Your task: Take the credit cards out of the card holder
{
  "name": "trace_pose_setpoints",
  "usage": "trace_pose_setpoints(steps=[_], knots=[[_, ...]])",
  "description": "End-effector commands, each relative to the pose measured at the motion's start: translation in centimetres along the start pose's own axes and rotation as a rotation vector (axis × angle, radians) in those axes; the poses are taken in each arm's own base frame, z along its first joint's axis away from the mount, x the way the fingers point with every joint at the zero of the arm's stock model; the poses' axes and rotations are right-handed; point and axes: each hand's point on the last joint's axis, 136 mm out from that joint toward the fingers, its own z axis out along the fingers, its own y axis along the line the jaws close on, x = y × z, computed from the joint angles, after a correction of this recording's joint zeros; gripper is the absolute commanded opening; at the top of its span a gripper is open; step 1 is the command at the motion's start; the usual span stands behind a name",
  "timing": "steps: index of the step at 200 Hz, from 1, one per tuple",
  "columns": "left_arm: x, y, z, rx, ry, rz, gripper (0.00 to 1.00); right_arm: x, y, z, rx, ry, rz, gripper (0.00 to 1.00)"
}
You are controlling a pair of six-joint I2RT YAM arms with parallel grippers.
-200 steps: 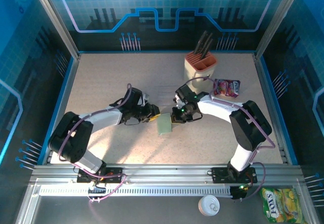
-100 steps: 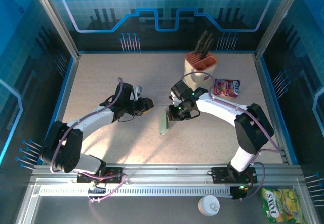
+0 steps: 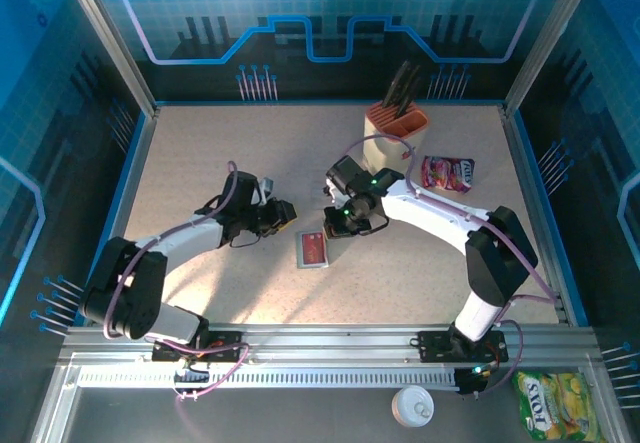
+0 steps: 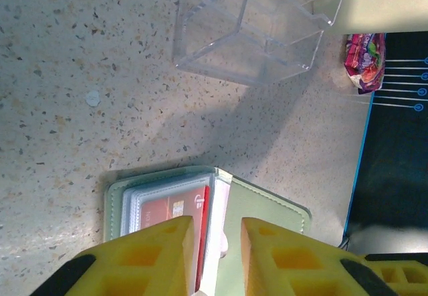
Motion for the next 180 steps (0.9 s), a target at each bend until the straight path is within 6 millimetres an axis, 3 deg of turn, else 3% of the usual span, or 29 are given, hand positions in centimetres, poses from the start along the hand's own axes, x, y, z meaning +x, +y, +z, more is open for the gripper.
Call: trace_pose_setpoints(steps=[1,44,98,126,180], knots=[[1.2,0.7,0.9,-0.001,0.065,-0.024,0.18,0.8,-1.8,0.0,0.071,0.025,0.015,0.1],[3.2,1.8,2.4,-0.059,0.14,-0.03,0.09,2.4,-5.4,1.1,0.159,0.059,0.061,0.1],[5.2,3.4,3.8,-0.128,0.212,-0.05,0.07,4.1,-8.8,3.3,0.261,0.107,0.078,0.1],[5.3,4.2,3.6,-0.175,0.202,-0.062,0.07,4.5,-9.7,4.1,0.292,0.118,0.086,0.1],[4.6,3.7,2.5,-0.205,0.168,-0.038,0.07,4.6,-10.9,5.1,0.326,0.114,0.108,0.1]])
